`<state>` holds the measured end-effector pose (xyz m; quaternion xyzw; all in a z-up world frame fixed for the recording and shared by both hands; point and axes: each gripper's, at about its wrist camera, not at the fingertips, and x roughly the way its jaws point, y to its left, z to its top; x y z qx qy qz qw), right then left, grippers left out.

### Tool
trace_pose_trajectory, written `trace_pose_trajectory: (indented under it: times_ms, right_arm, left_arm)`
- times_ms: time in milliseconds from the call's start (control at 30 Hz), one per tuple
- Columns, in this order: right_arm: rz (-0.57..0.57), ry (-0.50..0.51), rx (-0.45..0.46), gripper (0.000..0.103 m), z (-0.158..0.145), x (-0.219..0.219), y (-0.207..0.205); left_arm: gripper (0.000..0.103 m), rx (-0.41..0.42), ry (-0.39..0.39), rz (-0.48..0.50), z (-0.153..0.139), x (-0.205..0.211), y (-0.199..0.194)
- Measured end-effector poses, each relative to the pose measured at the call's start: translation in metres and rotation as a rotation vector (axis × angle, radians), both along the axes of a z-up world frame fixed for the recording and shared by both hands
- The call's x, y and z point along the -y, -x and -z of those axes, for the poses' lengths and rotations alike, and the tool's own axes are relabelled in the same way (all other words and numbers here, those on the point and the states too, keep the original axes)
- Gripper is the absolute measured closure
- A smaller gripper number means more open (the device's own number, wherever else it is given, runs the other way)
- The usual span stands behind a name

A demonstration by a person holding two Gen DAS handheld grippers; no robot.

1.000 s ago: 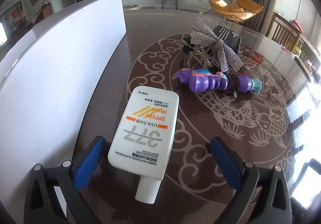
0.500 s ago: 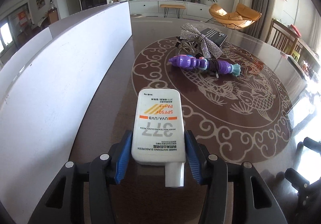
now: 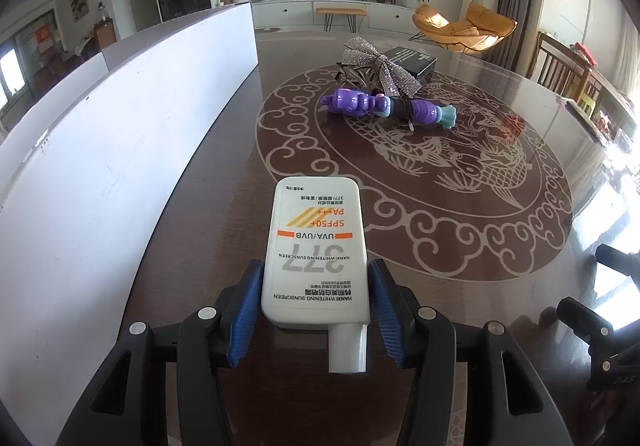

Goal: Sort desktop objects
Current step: 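Open the left tool around the white sunscreen bottle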

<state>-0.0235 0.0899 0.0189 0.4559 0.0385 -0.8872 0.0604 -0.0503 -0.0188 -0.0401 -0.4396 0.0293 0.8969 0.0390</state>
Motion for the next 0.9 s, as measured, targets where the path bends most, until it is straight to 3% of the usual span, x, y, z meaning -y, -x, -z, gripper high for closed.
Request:
trace_pose_trajectory:
  times_ms: [67,100,133,567,733,900]
  right_arm:
    - [0.000,0.000,0.000,0.000,0.000,0.000,0.000]
    - [0.000,0.000,0.000,0.000,0.000,0.000,0.000]
    - [0.000,0.000,0.000,0.000,0.000,0.000,0.000]
    - [0.000,0.000,0.000,0.000,0.000,0.000,0.000]
    - [0.000,0.000,0.000,0.000,0.000,0.000,0.000]
    - [0.000,0.000,0.000,0.000,0.000,0.000,0.000]
  left_arm:
    - [0.024,0.020,-0.009,-0.031,0.003,0.005,0.003]
    - [0.005,0.045,-0.020,-0.039,0.006,0.008,0.006]
    - [0.002,0.053,-0.023,-0.038,0.007,0.008,0.007]
    - [0.000,0.057,-0.008,-0.031,0.009,0.008,0.006]
    - [0.000,0.059,-0.015,-0.095,0.009,0.019,0.005]
    - [0.000,0.059,-0.016,-0.097,0.009,0.022,0.002]
